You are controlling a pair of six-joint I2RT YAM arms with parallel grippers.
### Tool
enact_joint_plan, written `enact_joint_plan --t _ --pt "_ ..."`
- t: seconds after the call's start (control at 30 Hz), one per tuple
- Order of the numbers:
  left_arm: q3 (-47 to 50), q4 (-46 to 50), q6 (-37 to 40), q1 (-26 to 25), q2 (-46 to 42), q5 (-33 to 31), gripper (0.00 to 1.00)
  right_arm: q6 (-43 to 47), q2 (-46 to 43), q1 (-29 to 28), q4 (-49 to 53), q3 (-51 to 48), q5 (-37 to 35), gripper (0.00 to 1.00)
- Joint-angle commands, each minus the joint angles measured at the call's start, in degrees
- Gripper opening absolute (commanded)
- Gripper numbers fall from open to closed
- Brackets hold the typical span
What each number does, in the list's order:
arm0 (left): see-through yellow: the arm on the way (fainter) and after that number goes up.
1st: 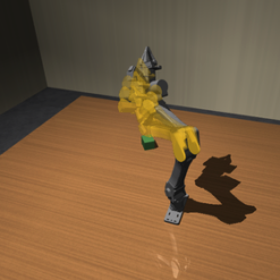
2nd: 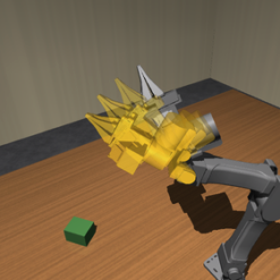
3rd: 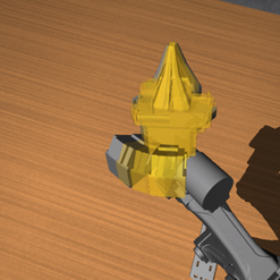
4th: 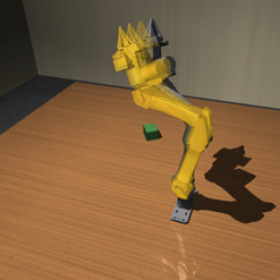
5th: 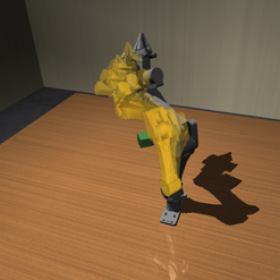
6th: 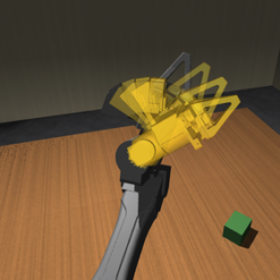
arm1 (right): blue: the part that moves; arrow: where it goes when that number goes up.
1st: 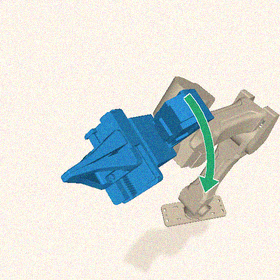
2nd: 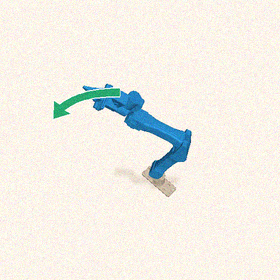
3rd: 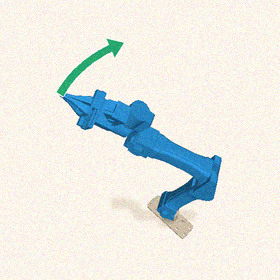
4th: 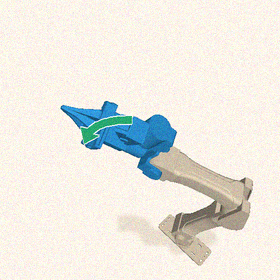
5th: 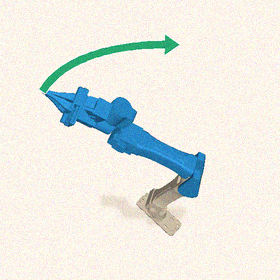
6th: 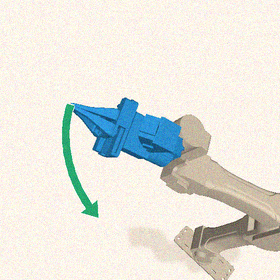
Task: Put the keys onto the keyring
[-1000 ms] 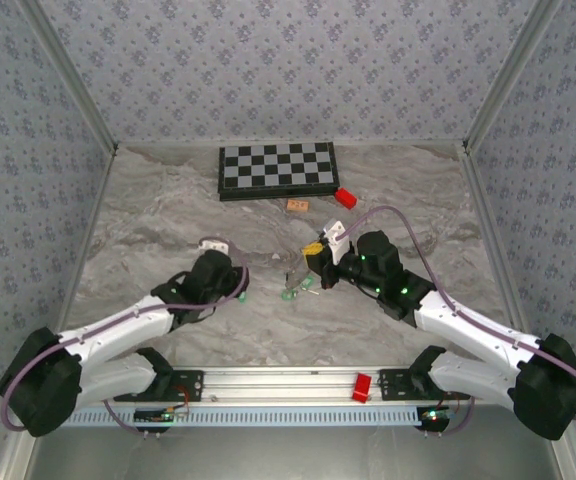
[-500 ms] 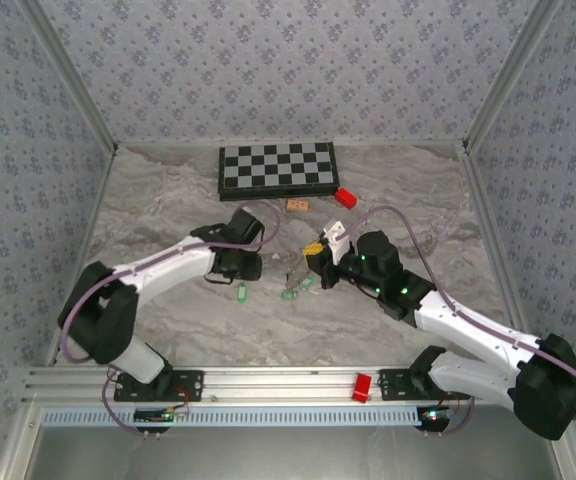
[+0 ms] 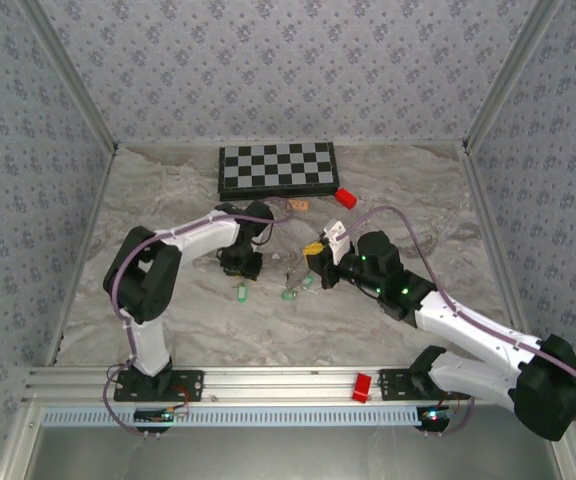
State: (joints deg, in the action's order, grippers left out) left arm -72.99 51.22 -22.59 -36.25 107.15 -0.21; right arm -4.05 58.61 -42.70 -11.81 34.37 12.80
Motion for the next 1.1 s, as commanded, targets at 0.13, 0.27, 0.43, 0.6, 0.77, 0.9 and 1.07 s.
enact_joint_plan --t 0.13,0.27,0.43,0.6,0.77,0.9,1.07 --pt "-3.86 5.25 3.14 0.48 3.82 1.35 0.27 -0.27 -1.37 -0.23 -1.02 -0.01 -0.38 0.0" --pt "-4.31 6.01 3.65 0.71 4.25 1.44 0.24 -0.25 -1.39 -0.16 -1.02 0.0 -0.41 0.0" --pt "-4.57 6.76 4.26 0.91 5.03 1.69 0.21 -0.32 -1.13 -0.13 -1.19 -0.05 -0.33 0.0" --pt "-5.09 7.94 5.0 0.9 5.49 2.06 0.21 -0.34 -1.13 -0.17 -1.2 -0.05 -0.26 0.0" --pt "-5.99 8.9 5.53 0.92 5.87 2.03 0.21 -0.34 -1.13 -0.16 -1.22 -0.03 -0.23 0.0" --pt "-6.65 9.16 5.55 0.91 6.22 1.97 0.19 -0.36 -1.05 -0.11 -1.2 -0.06 -0.23 0.0" --pt "-6.51 9.51 5.98 0.86 6.66 2.41 0.16 -0.43 -1.04 -0.19 -1.31 -0.07 -0.14 0.0"
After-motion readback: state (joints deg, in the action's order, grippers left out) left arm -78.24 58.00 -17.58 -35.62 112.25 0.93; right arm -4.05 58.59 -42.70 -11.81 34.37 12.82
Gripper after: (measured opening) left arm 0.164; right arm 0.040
